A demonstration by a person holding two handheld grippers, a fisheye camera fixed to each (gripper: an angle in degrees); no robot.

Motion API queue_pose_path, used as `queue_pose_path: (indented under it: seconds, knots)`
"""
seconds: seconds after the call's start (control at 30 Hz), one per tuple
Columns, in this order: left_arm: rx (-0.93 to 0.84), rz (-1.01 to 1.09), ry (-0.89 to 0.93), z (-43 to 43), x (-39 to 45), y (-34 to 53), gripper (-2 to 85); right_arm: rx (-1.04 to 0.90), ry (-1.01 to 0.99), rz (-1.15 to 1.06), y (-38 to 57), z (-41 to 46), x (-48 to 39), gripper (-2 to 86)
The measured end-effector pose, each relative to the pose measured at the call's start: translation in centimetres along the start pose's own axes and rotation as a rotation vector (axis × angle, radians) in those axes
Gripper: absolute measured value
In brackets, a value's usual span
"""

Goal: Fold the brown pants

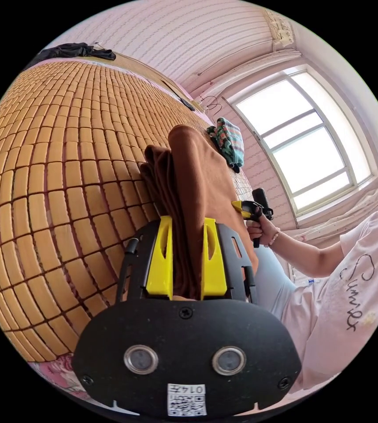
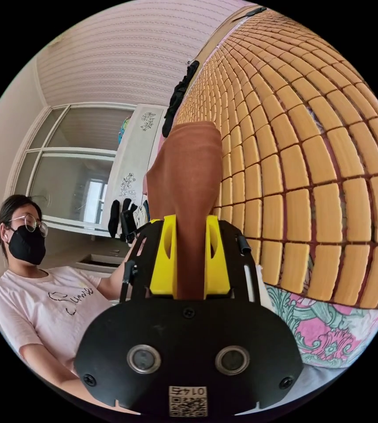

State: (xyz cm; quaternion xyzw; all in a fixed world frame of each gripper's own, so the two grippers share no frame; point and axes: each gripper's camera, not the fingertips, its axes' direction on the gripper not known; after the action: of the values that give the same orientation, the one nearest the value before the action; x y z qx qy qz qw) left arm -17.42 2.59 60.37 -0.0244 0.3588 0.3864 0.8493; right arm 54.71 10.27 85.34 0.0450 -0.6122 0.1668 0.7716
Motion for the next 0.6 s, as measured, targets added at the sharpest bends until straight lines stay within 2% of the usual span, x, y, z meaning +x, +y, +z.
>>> queue_pose_path:
  seconds: [0.17, 0.27, 0.33, 0.43, 0.5, 0.6]
  knots:
    - [0.112, -0.058, -0.055, -3.0, 0.8, 4.2, 8.1, -0.088, 0.042, -0.266, -2.1, 1.6, -7.1, 7.3]
    - [0.241, -0.102, -0.082, -7.1, 0.5, 8.1, 7.9, -0.269, 0.061, -0.567, -4.1, 6.3, -15.4, 7.2]
    - [0.362, -0.154, -0.117, -10.8, 0.4, 10.5, 7.8, -0.413, 0.077, -0.862, -4.8, 11.7, -22.8, 7.2]
    - [0.609, -0.196, -0.296, -18.3, 3.0, 14.3, 7.8, -0.495, -0.059, -1.094, -6.7, 17.9, -29.8, 7.2]
    - [0.767, -0.166, -0.478, -23.9, 5.9, 15.4, 7.8, -0.527, -0.190, -1.139, -9.3, 21.5, -33.3, 7.3]
    - [0.855, -0.155, -0.663, -30.8, 5.6, 11.9, 8.3, -0.507, -0.231, -1.189, -15.1, 28.9, -39.2, 8.2]
